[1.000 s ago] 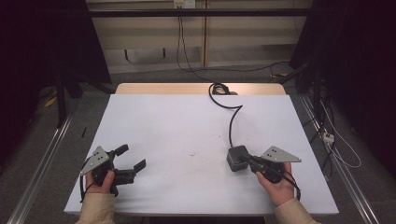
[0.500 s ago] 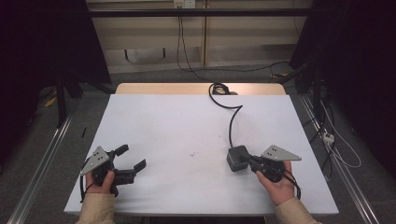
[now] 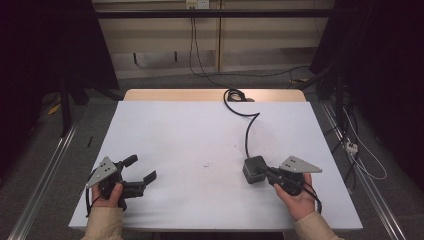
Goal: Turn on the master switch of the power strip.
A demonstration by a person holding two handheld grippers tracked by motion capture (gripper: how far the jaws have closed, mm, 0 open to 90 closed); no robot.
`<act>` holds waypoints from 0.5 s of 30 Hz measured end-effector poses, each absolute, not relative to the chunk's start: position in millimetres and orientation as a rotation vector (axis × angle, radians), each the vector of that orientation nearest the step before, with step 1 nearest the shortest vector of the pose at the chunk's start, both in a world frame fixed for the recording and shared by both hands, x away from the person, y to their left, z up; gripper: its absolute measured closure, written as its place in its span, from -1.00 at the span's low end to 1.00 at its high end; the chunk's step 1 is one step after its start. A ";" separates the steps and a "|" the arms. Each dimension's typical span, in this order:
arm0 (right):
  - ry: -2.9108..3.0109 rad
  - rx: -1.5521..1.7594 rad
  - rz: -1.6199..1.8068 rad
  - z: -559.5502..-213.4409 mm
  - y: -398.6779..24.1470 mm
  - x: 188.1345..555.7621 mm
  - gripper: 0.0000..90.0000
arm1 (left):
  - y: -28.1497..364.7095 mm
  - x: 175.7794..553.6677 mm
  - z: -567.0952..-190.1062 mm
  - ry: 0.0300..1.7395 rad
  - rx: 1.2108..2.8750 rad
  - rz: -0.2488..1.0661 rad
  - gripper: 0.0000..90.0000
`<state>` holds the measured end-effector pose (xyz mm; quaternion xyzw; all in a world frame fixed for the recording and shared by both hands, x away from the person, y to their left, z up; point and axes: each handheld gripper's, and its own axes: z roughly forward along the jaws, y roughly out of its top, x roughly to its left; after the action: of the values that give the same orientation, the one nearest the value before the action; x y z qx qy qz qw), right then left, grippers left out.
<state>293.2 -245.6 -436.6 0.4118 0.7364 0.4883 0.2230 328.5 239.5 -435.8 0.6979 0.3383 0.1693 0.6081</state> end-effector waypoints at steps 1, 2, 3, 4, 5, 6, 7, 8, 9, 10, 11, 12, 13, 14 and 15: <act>2.032 1.138 1.351 -436.7 -245.7 293.3 1.00 | 239.4 328.6 -435.8 0.780 1.613 0.390 -0.92; 2.032 1.142 1.354 -436.8 -246.0 293.1 1.00 | 239.4 328.6 -435.7 0.779 1.614 0.392 -0.92; 2.030 1.142 1.359 -437.0 -246.3 293.3 1.00 | 239.4 328.6 -435.6 0.780 1.614 0.393 -0.92; 2.030 1.140 1.362 -437.2 -246.5 293.5 1.00 | 239.6 328.8 -435.6 0.778 1.614 0.394 -0.92; 2.029 1.137 1.367 -437.6 -247.1 293.7 1.00 | 239.6 328.8 -435.6 0.781 1.613 0.395 -0.92; 2.025 1.146 1.382 -438.0 -248.3 293.8 1.00 | 239.7 328.8 -435.5 0.781 1.612 0.394 -0.92; 2.025 1.146 1.382 -438.0 -248.3 293.8 1.00 | 239.8 328.6 -435.3 0.782 1.610 0.394 -0.92; 2.025 1.134 1.381 -438.5 -248.6 293.5 1.00 | 239.9 328.7 -435.3 0.782 1.610 0.394 -0.93; 2.019 1.124 1.381 -438.8 -248.5 293.0 1.00 | 240.1 328.9 -435.2 0.781 1.611 0.394 -0.93; 2.018 1.129 1.383 -438.0 -248.9 292.4 1.00 | 240.2 329.1 -435.3 0.781 1.610 0.394 -0.92; 2.021 1.113 1.389 -438.5 -249.1 292.4 1.00 | 240.4 329.2 -435.3 0.783 1.612 0.393 -0.92; 2.022 1.119 1.404 -438.9 -248.8 292.1 1.00 | 240.4 329.3 -435.4 0.784 1.611 0.394 -0.92; 2.024 1.121 1.407 -438.7 -248.4 291.8 1.00 | 240.3 329.5 -435.7 0.782 1.609 0.392 -0.92; 2.026 1.121 1.406 -438.3 -247.9 291.4 1.00 | 240.2 329.7 -435.7 0.782 1.610 0.391 -0.92; 2.024 1.116 1.406 -438.3 -247.2 291.2 1.00 | 240.1 329.8 -435.7 0.781 1.610 0.392 -0.92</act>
<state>291.2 -247.2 -438.3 0.4028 0.7305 0.5074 0.2162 329.8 240.1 -435.7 0.6971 0.3380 0.1699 0.6090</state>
